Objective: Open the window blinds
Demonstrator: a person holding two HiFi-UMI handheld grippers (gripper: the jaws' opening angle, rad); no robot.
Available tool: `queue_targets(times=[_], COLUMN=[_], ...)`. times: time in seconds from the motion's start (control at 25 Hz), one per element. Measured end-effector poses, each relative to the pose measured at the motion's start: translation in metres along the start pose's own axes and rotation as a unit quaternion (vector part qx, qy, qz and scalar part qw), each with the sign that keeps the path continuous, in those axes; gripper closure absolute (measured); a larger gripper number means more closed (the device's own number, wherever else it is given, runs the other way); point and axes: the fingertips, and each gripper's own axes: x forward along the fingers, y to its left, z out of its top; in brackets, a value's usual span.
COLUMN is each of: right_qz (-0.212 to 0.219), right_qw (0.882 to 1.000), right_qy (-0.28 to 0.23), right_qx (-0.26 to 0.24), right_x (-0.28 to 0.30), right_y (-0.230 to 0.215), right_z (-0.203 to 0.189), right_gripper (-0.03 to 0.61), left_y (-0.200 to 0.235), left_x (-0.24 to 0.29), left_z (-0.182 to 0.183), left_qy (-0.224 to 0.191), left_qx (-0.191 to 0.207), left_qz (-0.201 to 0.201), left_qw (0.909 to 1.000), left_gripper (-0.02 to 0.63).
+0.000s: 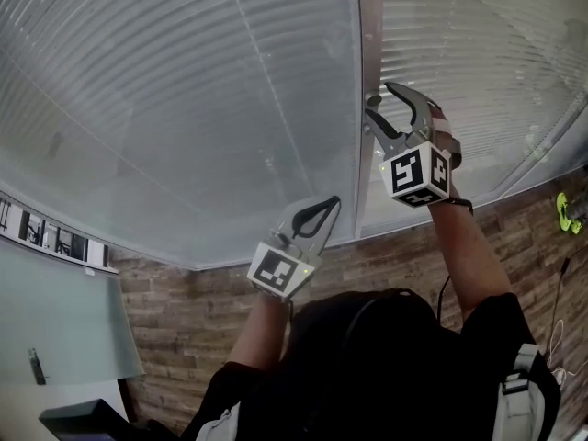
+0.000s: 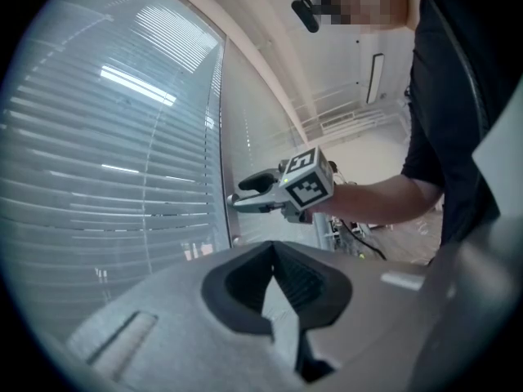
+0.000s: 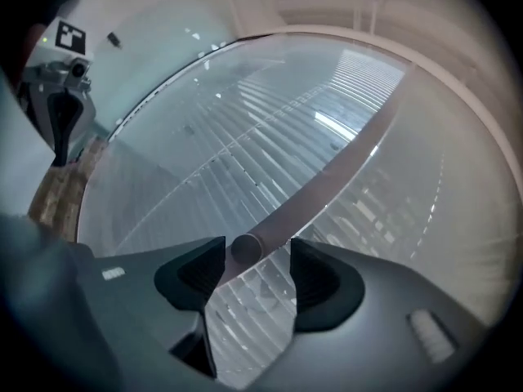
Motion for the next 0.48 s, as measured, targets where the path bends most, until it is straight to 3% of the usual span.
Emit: queue_targets(times=[0.28, 0.48], right_qz=[0.016, 0.021], right_qw=[0.993, 0.981], right_qy=[0.012, 0.022], right_qx=[-0.117, -0.191], right_x=[0.004, 0.007], right_y=[0.013, 0.017], right_z=[0.003, 0.002], right_gripper=[0.328, 0.346], left_y=[0.003, 0.001], left_x=[0.001, 0.001], left_z=[-0.001, 0.001], left_qy=[0.003, 0.001], left_qx=[0.002, 0.003], left_qz=[0.001, -0.002], left_qw=[1.0, 1.0], left_gripper=[0.609, 0.61])
